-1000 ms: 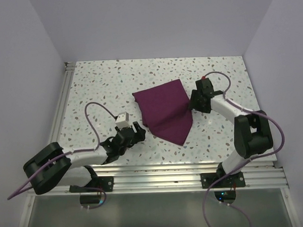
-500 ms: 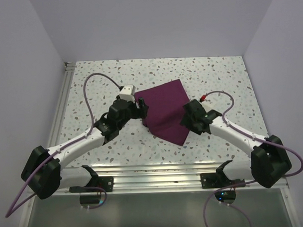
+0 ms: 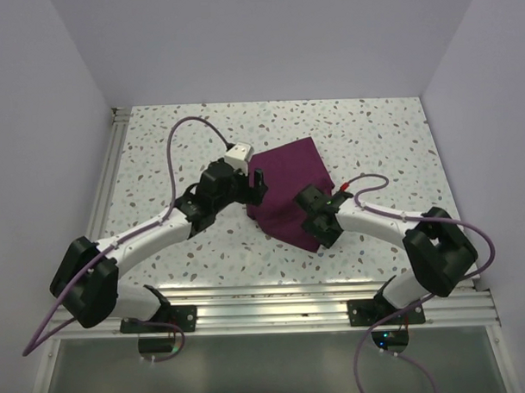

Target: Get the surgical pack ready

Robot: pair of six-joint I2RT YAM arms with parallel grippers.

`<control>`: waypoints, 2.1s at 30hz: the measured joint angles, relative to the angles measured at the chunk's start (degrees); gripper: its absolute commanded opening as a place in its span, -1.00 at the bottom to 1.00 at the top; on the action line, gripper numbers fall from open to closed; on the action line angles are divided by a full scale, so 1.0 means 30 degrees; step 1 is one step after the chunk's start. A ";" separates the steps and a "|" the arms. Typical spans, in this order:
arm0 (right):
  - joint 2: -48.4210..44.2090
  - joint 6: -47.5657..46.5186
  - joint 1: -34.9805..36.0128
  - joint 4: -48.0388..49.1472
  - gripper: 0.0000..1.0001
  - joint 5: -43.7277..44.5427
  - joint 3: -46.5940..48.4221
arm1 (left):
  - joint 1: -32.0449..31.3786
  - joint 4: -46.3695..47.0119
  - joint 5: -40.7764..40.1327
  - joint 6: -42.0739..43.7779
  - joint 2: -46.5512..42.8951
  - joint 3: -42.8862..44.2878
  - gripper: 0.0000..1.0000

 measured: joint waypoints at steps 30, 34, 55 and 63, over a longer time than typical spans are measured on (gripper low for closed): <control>-0.1821 0.3198 0.0386 0.2426 -1.00 0.0313 -0.3228 | 0.0342 -0.0138 0.2397 0.1282 0.2142 0.0991 0.59; -0.2404 0.3177 0.0386 0.2586 -1.00 0.0321 -0.3752 | 0.0342 -0.0146 0.2900 0.1515 0.2761 0.1588 0.59; -0.4969 0.2419 0.0386 0.2339 -1.00 0.0379 -0.5654 | -0.2280 -0.4313 0.1909 0.4670 0.9610 0.8517 0.54; -0.5646 0.1938 0.0386 0.2419 -1.00 0.0379 -0.6120 | -0.2856 -0.5566 0.0743 0.5544 1.1526 1.0280 0.48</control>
